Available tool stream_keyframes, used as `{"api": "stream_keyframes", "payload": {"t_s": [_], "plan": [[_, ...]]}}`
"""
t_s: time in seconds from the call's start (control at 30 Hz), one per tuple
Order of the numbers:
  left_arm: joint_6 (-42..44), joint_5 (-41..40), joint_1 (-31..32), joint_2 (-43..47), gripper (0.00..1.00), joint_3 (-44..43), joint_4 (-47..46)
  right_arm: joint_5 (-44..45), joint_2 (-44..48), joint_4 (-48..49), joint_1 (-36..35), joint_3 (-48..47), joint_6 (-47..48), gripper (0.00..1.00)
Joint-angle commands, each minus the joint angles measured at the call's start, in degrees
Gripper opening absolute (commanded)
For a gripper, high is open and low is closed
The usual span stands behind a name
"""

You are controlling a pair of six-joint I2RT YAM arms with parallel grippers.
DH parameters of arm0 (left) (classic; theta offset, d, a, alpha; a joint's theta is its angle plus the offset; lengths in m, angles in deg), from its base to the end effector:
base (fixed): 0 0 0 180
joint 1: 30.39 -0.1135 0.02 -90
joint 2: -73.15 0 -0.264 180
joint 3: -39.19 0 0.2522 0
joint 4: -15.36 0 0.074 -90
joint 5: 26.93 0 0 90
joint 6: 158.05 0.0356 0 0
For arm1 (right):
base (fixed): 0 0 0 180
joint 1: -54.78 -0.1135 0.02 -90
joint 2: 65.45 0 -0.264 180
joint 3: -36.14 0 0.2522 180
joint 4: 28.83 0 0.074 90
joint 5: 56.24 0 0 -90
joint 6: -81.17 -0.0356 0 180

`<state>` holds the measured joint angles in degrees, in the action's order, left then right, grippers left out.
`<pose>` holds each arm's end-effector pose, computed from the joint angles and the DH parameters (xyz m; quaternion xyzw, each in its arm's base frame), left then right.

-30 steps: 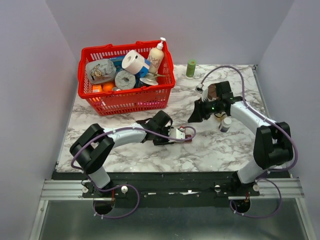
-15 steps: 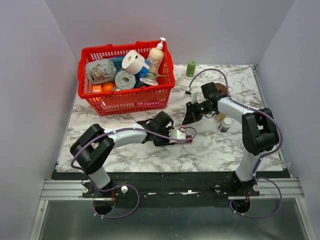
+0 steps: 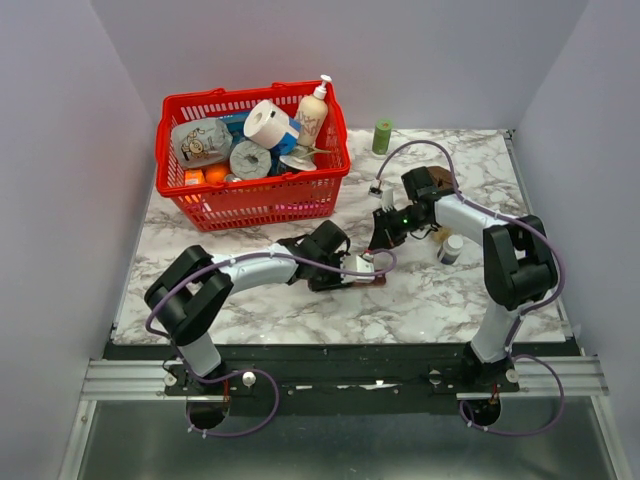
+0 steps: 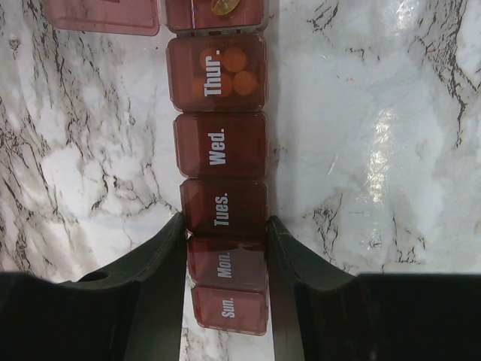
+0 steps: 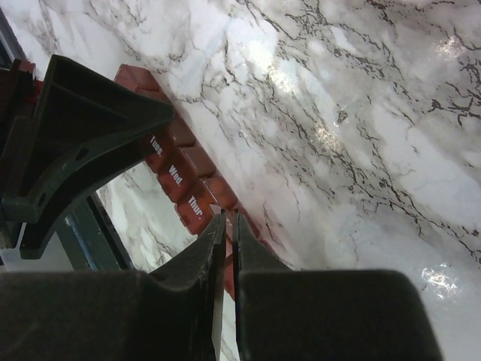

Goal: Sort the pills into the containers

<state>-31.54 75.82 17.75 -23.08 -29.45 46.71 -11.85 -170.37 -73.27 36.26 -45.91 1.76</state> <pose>0.2132 -0.2497 0.1660 0.6667 0.6879 -0.1334 0.2539 0.3319 0.1380 0.1793 -0.3009 0.8556 0.3917 0.1546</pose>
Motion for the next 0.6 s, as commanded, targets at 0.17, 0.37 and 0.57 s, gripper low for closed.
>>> {"api": "stream_keyframes", "payload": {"t_s": [0.17, 0.37, 0.57], "plan": [[-2.32, -0.18, 0.2, -2.74, 0.18, -1.38, 2.98, -3.61, 1.13, -6.49, -0.72, -0.35, 4.17, 0.14], [-3.29, -0.27, 0.02, -3.53, 0.18, -2.17, 3.42, -6.43, 2.44, -9.23, -1.78, 1.76, 7.78, 0.13], [-4.78, 0.25, -0.24, -4.23, 0.18, -3.31, 3.86, -3.09, 1.84, -8.79, -2.66, 3.08, 7.08, 0.13]]}}
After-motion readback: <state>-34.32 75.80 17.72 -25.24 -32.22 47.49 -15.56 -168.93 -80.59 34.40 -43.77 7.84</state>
